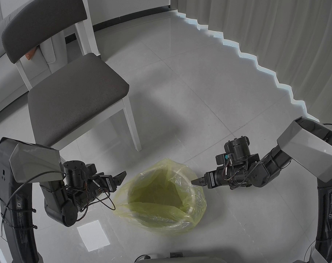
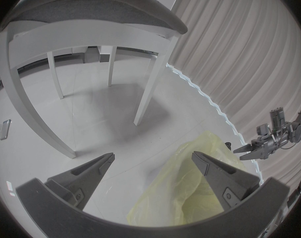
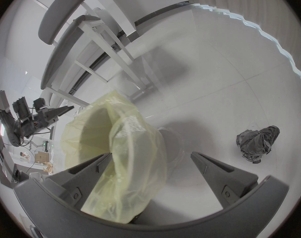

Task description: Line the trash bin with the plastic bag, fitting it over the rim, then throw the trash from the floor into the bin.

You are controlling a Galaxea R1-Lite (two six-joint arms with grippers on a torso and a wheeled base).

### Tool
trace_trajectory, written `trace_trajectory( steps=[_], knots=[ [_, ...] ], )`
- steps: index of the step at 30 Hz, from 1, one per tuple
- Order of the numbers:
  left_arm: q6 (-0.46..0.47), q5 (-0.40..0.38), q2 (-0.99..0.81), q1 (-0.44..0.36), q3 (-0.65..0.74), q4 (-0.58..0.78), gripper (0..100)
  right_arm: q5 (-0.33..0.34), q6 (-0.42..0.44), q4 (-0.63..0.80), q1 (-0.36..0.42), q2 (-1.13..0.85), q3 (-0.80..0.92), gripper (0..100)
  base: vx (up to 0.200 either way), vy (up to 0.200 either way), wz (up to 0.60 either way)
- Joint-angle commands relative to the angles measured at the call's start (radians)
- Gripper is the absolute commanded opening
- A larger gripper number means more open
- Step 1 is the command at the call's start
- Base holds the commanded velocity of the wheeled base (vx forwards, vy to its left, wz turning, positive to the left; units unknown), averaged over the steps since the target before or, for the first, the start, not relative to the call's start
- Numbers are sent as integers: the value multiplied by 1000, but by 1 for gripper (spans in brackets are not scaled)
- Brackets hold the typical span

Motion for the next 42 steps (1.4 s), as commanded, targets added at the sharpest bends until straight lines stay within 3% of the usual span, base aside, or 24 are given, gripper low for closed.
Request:
trace_trajectory(
  steps=[1,9,16,30,42],
  knots=[
    [-2,0,-30,-6,10,-2,100,1,-6,-2,-28,56,-4,100,0,0,0],
    [-13,2,-10,-3,62,-73,100,0,-22,15,-11,167,-104,100,0,0,0],
    [-8,-4,-4,3,164,-125,100,0,-39,213,-16,200,-253,100,0,0,0],
    [-2,-7,87,-8,175,-125,100,-8,-35,215,-2,79,-211,100,0,0,0],
    [15,-6,108,-8,209,-125,100,-9,-42,216,-42,87,-195,100,0,0,0]
  ],
)
